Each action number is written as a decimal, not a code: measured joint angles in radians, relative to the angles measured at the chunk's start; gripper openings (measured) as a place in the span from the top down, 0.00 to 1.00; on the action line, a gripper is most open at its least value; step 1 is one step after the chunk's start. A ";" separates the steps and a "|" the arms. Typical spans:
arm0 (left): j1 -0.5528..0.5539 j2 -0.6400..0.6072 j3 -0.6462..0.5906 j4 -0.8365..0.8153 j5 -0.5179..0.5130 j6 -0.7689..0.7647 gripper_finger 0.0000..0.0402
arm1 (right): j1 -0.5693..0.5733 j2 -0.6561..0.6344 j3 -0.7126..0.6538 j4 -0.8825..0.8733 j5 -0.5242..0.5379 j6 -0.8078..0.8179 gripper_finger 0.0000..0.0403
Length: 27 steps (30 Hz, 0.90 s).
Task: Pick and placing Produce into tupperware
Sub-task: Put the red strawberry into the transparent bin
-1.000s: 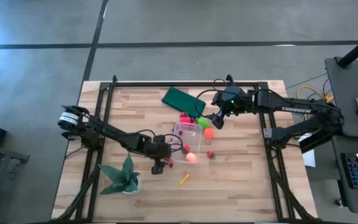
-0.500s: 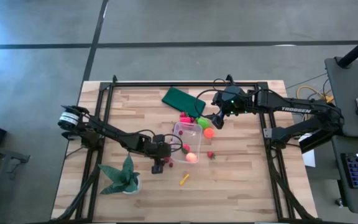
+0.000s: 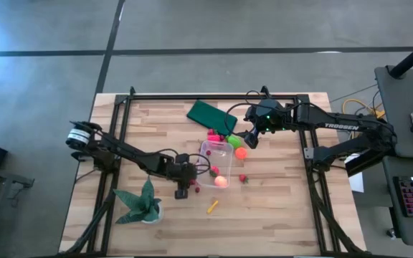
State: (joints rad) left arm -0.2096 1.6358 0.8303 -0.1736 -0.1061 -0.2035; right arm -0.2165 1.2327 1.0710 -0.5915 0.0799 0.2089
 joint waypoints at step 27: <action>0.096 -0.201 0.084 0.101 -0.029 0.082 0.65 | 0.000 0.001 0.000 0.005 0.000 0.000 0.14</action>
State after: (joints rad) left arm -0.1133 1.4344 0.9142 -0.0724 -0.1355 -0.1214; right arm -0.2165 1.2335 1.0714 -0.5864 0.0795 0.2092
